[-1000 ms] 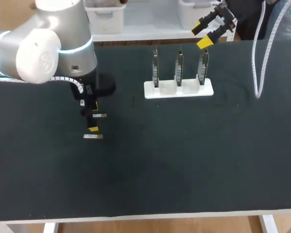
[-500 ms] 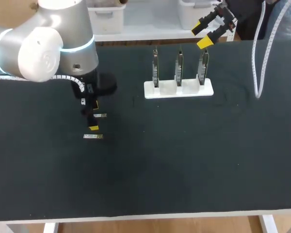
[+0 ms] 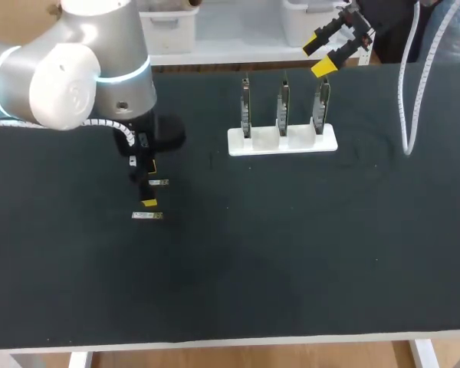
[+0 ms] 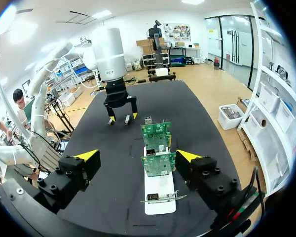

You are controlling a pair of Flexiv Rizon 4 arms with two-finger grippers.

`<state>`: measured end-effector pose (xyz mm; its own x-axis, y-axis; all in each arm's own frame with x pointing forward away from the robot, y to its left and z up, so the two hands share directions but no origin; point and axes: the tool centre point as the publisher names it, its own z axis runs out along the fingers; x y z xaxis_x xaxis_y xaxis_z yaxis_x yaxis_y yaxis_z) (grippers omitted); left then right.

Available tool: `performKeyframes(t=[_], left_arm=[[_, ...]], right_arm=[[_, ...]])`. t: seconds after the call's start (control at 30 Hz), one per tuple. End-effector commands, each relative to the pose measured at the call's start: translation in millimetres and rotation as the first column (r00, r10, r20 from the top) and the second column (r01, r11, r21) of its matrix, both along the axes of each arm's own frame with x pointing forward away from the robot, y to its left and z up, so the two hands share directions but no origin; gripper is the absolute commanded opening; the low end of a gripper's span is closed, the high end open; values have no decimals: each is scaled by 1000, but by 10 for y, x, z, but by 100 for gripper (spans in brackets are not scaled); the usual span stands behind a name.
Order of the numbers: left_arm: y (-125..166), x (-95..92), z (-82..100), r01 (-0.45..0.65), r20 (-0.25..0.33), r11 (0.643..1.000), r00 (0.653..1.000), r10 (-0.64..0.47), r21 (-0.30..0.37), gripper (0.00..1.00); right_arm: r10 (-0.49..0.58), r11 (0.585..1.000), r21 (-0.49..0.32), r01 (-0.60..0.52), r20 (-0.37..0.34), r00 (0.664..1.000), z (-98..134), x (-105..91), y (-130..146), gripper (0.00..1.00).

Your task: Pick up the optical module with the left hand, and insert it into the network port with the right hand.

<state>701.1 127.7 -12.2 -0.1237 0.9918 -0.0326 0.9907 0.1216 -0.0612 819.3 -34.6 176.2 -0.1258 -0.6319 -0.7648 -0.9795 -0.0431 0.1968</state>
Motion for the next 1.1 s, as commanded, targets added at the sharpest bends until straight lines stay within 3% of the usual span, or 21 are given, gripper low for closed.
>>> performKeyframes(t=[0.03, 1.1], left_arm=[[-12, -14, -7, -1, 7, 1000, 1000, 1, 5, 100], [30, -40, -4, -4, 5, 1000, 1000, 4, 10, 100]], right_arm=[[566, 822, 230, -520, -421, 708, 8, 82, 0, 100], [566, 822, 230, -520, -421, 708, 8, 82, 0, 100]])
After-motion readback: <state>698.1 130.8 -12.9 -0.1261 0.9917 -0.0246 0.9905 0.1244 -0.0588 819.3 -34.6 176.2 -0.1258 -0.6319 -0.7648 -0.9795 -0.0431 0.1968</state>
